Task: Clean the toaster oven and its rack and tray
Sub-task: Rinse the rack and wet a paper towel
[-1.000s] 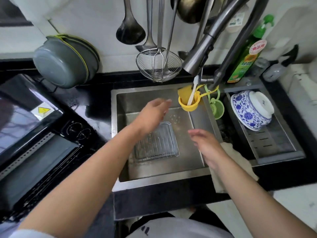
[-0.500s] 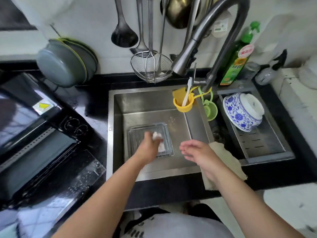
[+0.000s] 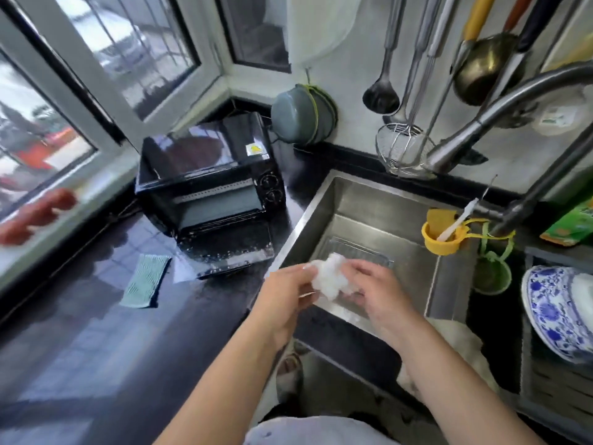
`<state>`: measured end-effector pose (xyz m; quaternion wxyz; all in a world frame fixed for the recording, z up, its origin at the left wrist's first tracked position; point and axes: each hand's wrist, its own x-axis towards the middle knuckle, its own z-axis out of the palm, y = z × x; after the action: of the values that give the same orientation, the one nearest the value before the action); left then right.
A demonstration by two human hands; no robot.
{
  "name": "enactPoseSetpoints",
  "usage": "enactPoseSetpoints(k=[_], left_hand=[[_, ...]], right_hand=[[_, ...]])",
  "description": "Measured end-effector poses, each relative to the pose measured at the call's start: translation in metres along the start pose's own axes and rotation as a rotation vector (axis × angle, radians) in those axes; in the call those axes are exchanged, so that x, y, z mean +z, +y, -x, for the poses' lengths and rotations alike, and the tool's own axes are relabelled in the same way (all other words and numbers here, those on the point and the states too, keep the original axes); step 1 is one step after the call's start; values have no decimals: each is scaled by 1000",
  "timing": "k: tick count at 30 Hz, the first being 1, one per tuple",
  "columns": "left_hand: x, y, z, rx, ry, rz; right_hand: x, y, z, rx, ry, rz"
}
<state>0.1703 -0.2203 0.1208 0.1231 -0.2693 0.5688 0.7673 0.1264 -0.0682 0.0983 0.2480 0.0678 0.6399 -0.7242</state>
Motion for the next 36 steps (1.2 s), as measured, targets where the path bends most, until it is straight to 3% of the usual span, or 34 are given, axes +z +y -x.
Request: enactPoseSetpoints(k=[4,7,11,13,16,17,20,22,28,36], left_hand=[[-32,7,26,-23,168,273],[-57,13,38,31,293,291],[-91,24,49,71,278,398],[-110,33,54,58,251,443],[-146,39,55,69,278,360],[-157,40,55,74,280,325],[-182,46,64,77,184,224],[-193,47,72,87,87,121],[-241,45,68,150,260,75],[-261,51,73,139,17,-64]], right_hand=[[28,-11,11,25,-105,-30],[56,-15,18,-31,-92,36],[96,-16,19,-75,-144,112],[120,-13,12,-54,-89,73],[152,-3,3,-169,175,417],[162,-2,4,-212,179,484],[194,2,17,-137,-153,469],[210,11,24,-127,-275,551],[222,12,14,-37,-130,483],[240,-8,17,-178,-170,348]])
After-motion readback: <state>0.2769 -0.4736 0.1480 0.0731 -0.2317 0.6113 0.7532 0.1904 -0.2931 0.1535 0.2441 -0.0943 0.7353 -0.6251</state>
